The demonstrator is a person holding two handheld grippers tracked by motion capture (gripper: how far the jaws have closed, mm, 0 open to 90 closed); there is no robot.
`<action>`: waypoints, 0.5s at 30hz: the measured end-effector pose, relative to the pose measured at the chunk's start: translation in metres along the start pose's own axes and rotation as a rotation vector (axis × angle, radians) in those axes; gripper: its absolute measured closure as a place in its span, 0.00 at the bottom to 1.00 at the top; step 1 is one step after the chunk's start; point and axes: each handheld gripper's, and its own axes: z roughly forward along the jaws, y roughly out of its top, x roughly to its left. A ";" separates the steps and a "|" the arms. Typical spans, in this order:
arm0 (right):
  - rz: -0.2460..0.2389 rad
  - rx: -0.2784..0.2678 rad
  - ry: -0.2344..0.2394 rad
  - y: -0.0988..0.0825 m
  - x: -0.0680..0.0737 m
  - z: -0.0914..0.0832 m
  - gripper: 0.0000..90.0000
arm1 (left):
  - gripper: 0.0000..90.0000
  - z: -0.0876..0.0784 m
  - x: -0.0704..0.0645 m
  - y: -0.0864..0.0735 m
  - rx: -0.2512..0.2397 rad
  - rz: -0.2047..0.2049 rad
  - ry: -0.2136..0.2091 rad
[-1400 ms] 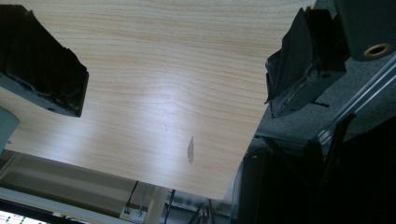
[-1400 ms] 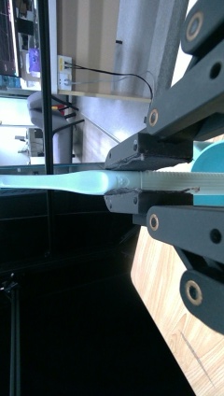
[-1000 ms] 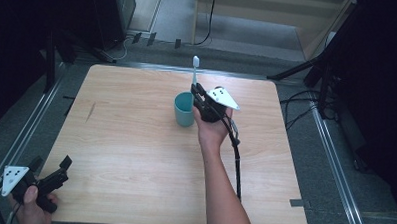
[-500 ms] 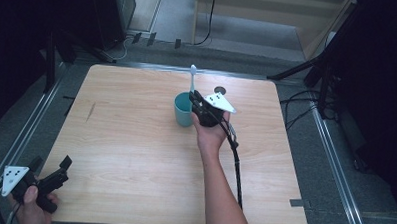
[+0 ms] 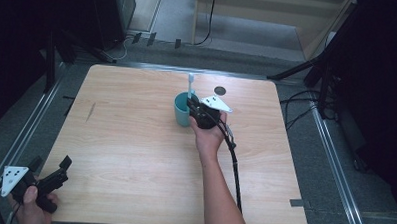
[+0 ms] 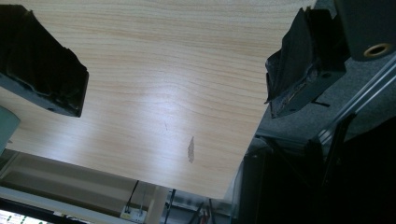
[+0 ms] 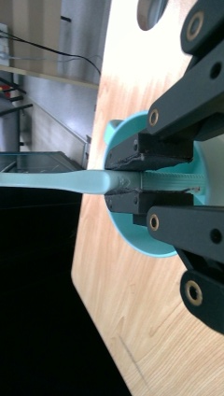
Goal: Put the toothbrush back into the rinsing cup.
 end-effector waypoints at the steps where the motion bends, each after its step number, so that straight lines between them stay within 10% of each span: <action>1: 0.004 0.005 -0.001 -0.001 0.001 0.001 0.88 | 0.07 0.000 0.000 0.000 0.000 0.000 0.000; 15: -0.035 0.070 -0.014 -0.002 0.007 0.004 0.88 | 0.07 0.000 0.001 0.000 -0.001 -0.013 -0.004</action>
